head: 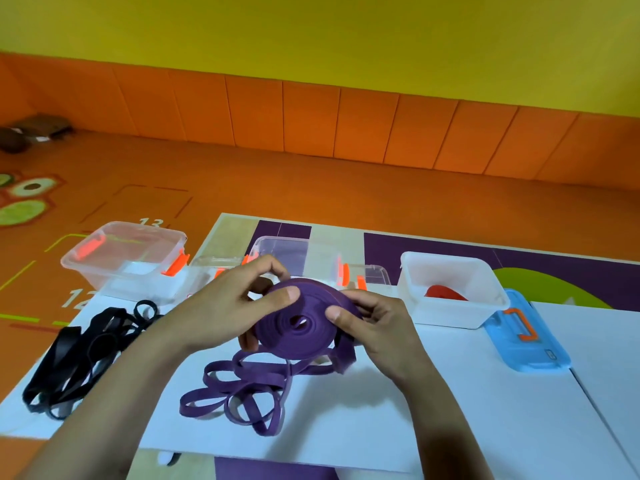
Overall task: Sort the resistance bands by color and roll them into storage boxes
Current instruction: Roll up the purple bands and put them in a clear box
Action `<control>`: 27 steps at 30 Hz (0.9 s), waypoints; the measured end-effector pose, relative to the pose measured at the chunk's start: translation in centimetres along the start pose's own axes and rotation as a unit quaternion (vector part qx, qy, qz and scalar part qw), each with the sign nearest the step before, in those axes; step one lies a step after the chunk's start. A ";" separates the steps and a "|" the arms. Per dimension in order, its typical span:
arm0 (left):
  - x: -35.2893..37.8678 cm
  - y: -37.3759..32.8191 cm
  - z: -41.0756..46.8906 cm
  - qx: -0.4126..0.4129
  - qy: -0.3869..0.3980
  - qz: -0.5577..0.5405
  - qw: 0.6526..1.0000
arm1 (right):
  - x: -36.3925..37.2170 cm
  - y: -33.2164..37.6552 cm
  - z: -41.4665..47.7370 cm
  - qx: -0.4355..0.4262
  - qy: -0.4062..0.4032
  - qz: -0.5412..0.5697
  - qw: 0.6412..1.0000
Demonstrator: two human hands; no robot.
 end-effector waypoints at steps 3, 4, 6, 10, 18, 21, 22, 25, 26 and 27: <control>-0.3 -0.6 0.0 0.032 0.029 0.043 0.998 | 0.3 0.1 0.2 -0.005 0.005 0.009 1.000; -0.3 -0.5 0.0 0.040 0.023 0.038 0.998 | 0.3 0.0 0.3 -0.006 0.002 0.017 1.000; 0.0 -0.1 0.0 0.050 -0.004 0.014 0.999 | 0.1 -0.2 0.4 -0.002 -0.001 0.024 1.000; 1.1 0.9 0.0 0.041 -0.086 -0.075 0.993 | 0.1 -0.7 0.0 0.020 -0.001 0.032 0.999; 4.1 1.3 -0.6 -0.033 -0.079 -0.238 0.968 | 0.2 -0.1 0.2 -0.012 -0.082 0.020 0.996; 3.1 1.8 -0.7 -0.030 -0.064 -0.151 0.986 | -0.2 0.2 0.1 -0.024 -0.087 -0.005 0.996; 2.6 2.0 -0.6 -0.027 -0.061 -0.110 0.992 | -0.4 0.1 0.0 -0.027 -0.082 -0.018 0.996; 1.4 1.8 -0.3 -0.012 -0.069 -0.025 0.997 | -0.3 0.6 -0.1 -0.025 -0.034 -0.046 0.998; 1.1 1.4 -0.2 0.000 -0.069 -0.006 0.998 | -0.2 0.8 -0.1 -0.024 -0.015 -0.054 0.998; 0.9 1.0 0.1 0.010 -0.057 0.013 0.998 | -0.1 1.0 -0.2 -0.023 0.005 -0.059 0.998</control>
Point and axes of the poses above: each hand's wrist, its own z-axis towards the middle knuckle, its own x-axis out of the palm, y = z × x, the point moved 2 cm from there along z, towards the middle knuckle
